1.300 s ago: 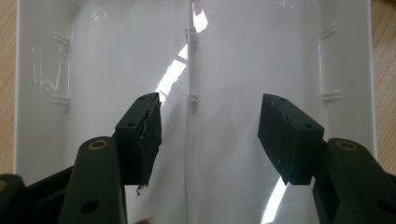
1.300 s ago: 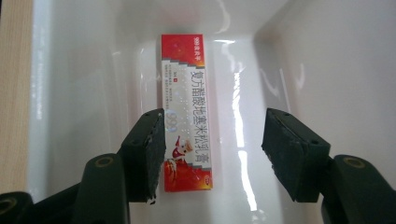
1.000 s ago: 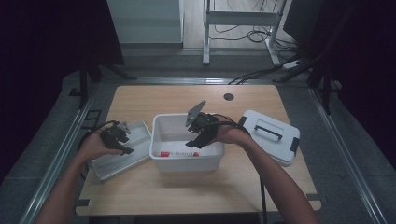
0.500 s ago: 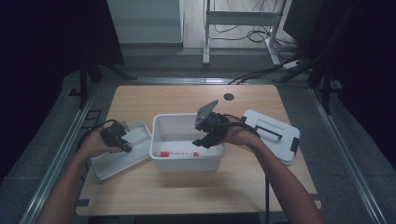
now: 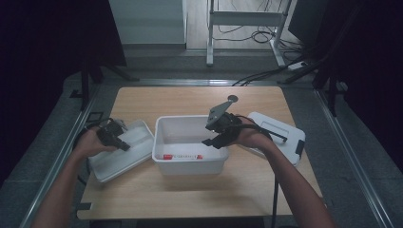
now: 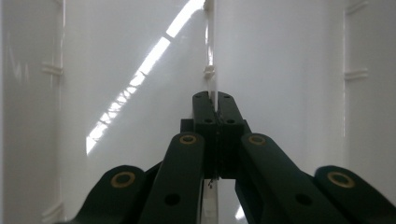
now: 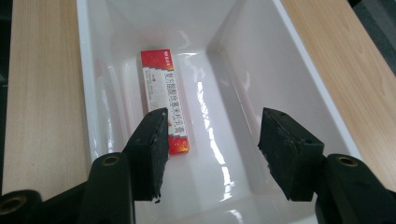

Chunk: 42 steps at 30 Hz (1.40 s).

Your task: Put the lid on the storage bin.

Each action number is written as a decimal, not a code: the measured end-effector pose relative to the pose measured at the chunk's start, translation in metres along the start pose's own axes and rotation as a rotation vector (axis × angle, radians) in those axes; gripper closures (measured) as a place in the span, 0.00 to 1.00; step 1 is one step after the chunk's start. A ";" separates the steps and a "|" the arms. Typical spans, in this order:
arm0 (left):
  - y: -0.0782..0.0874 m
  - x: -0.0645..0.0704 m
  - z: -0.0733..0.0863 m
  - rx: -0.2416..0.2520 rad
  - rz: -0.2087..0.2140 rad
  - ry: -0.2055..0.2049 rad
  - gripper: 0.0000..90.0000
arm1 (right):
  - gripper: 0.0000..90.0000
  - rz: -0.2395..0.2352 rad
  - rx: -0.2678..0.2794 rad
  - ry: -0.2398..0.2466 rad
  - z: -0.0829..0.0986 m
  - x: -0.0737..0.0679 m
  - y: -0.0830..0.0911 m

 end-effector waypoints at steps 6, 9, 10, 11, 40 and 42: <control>0.056 0.011 -0.021 0.048 -0.043 -0.046 0.99 | 0.48 0.024 0.006 -0.011 0.004 0.004 0.010; 0.079 0.019 -0.033 0.035 -0.074 -0.072 1.00 | 0.48 0.034 0.007 -0.021 0.007 0.006 0.015; 0.086 0.021 -0.038 0.042 -0.081 -0.079 1.00 | 0.48 0.034 0.006 -0.023 0.008 0.007 0.016; 0.094 0.023 -0.043 0.037 -0.099 -0.089 1.00 | 0.48 0.040 0.007 -0.024 0.009 0.008 0.018; 0.122 0.075 -0.129 0.106 -0.066 -0.284 1.00 | 0.48 0.084 0.012 -0.082 0.036 0.019 0.042; 0.112 0.079 -0.138 0.102 -0.045 -0.303 1.00 | 0.48 0.087 0.008 -0.089 0.040 0.020 0.043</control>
Point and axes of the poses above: each handheld gripper's, and its own axes: y roughly backward along the jaws, z roughly out of its underside, x roughly to its right, the point moved 10 cm from there along -y, roughly forward along the jaws, and after that the axes turned 7 degrees about z, right-handed, at the moved point
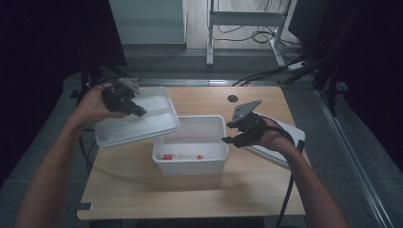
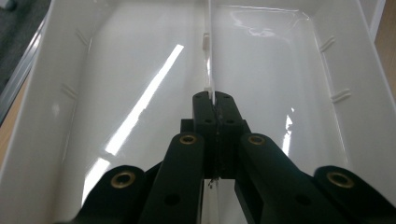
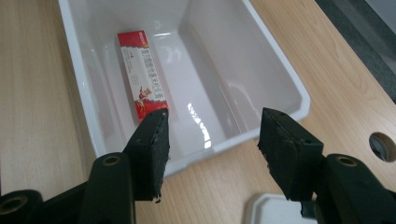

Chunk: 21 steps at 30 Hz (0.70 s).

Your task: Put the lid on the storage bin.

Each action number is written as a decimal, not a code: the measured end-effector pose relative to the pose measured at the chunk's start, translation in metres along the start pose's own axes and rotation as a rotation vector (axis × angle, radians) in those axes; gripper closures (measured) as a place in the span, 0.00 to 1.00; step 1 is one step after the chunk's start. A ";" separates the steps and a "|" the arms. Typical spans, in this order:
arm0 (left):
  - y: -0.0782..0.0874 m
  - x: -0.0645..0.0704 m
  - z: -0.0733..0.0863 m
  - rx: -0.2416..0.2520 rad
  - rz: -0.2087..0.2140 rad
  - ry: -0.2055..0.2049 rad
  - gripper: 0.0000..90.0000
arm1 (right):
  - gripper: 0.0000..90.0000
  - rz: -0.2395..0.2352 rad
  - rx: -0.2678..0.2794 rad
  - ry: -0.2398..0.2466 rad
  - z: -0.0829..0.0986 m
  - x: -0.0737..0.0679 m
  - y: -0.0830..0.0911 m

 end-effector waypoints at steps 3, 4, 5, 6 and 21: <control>-0.015 0.003 -0.012 -0.006 0.025 -0.027 1.00 | 0.48 0.009 -0.004 -0.013 0.006 0.004 0.003; -0.019 0.002 -0.015 -0.017 0.027 -0.042 1.00 | 0.48 0.011 -0.007 -0.019 0.008 0.005 0.004; -0.024 0.004 -0.019 -0.022 0.041 -0.048 1.00 | 0.48 0.010 -0.007 -0.020 0.009 0.005 0.004; -0.027 0.004 -0.022 -0.020 0.041 -0.053 1.00 | 0.48 0.017 -0.011 -0.023 0.012 0.007 0.005; -0.071 0.021 -0.064 0.004 0.135 -0.130 1.00 | 0.48 0.053 -0.028 -0.089 0.039 0.014 0.017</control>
Point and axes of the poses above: each handheld gripper's, and its own axes: y roughly backward along the jaws, z roughly out of its underside, x roughly to its right, the point moved 10 cm from there along -y, roughly forward along the jaws, and after that the axes turned 7 degrees about z, right-handed, at the moved point
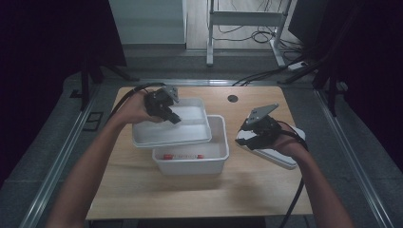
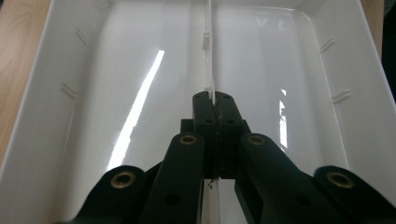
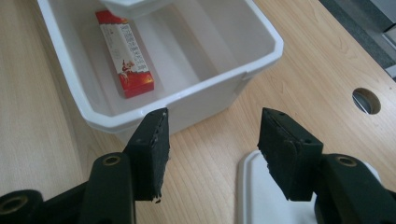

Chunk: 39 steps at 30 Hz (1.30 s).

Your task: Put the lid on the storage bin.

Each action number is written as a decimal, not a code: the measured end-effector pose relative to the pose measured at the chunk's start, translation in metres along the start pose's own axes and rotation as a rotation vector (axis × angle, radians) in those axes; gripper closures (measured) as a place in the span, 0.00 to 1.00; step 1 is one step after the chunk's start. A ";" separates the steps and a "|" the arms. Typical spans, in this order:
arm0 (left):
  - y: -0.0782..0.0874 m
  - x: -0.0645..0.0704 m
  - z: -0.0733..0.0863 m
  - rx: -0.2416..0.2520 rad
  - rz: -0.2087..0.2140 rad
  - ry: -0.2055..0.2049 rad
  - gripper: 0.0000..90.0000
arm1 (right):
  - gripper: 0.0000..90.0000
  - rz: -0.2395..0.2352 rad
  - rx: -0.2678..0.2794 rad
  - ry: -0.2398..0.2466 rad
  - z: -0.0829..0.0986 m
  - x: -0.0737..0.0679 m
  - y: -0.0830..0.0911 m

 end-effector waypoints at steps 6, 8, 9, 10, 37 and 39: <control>-0.013 0.005 -0.011 0.029 0.031 -0.028 1.00 | 0.48 0.003 -0.006 -0.012 0.003 0.003 -0.001; -0.018 0.005 -0.013 0.030 0.035 -0.033 1.00 | 0.48 0.003 -0.009 -0.012 0.004 0.003 -0.002; -0.020 0.006 -0.014 0.033 0.039 -0.037 1.00 | 0.48 0.003 -0.010 -0.011 0.005 0.003 -0.003; -0.022 0.007 -0.015 0.027 0.046 -0.041 1.00 | 0.48 0.001 -0.010 -0.011 0.005 0.003 -0.003; -0.065 0.014 -0.020 0.014 0.109 -0.064 0.99 | 0.48 -0.014 -0.032 -0.022 0.018 0.002 -0.012; -0.066 0.012 -0.020 0.021 0.097 -0.068 0.96 | 0.48 -0.015 -0.033 -0.026 0.019 0.002 -0.012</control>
Point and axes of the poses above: each handheld gripper's, and its own axes: y roughly backward along the jaws, z roughly out of its underside, x roughly to its right, the point moved 10 cm from there along -y, roughly forward along the jaws, and after that the axes turned 7 degrees about z, right-handed, at the moved point
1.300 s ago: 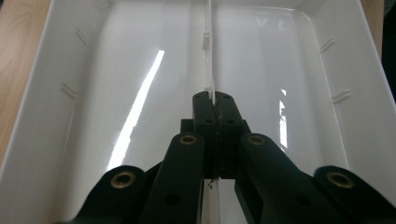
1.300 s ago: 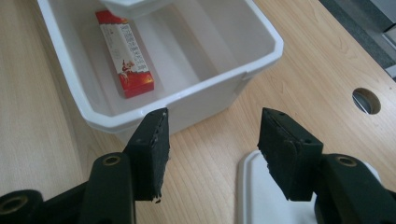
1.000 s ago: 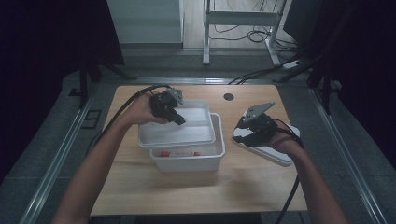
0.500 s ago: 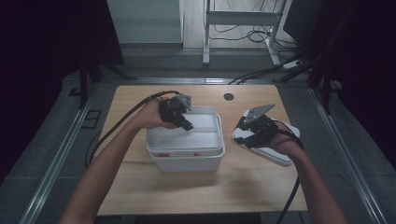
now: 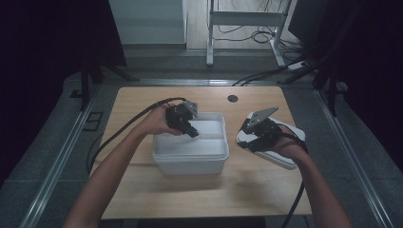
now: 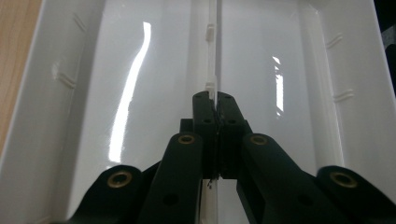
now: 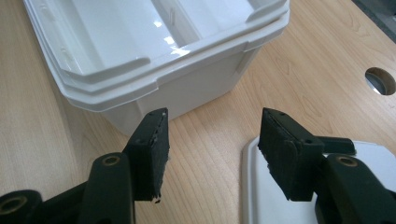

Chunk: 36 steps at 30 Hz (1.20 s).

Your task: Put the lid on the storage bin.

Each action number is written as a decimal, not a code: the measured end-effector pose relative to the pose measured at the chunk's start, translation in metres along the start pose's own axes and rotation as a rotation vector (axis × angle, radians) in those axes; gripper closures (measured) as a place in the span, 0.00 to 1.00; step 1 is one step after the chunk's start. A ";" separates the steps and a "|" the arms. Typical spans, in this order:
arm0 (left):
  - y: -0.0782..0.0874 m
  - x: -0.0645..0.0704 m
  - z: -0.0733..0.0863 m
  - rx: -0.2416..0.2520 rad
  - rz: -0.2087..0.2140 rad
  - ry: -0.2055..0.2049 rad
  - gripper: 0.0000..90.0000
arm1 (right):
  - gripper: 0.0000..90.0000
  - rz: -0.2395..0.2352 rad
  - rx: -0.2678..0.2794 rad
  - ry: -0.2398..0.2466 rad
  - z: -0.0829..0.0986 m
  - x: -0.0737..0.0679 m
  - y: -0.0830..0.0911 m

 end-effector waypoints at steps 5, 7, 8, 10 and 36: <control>0.008 -0.002 0.001 0.023 -0.039 0.015 0.73 | 0.48 0.003 -0.002 -0.006 0.001 0.002 0.000; 0.015 -0.003 0.004 0.025 -0.055 0.029 0.68 | 0.48 0.008 -0.003 -0.006 0.001 0.003 0.000; 0.017 -0.004 0.006 0.023 -0.064 0.028 0.66 | 0.47 0.010 -0.005 -0.007 0.002 0.004 0.000; 0.024 -0.005 0.011 0.024 -0.081 0.042 0.63 | 0.47 0.019 -0.008 -0.009 0.002 0.006 0.001; 0.084 0.006 0.114 0.131 -0.232 0.217 0.47 | 0.46 0.155 -0.147 -0.093 0.047 0.085 -0.011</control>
Point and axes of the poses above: each handheld gripper's, and its own axes: y roughly backward along the jaws, z roughly out of its underside, x roughly to its right, the point moved 10 cm from there along -y, roughly forward along the jaws, and after that the axes turned 7 degrees about z, right-handed, at the moved point
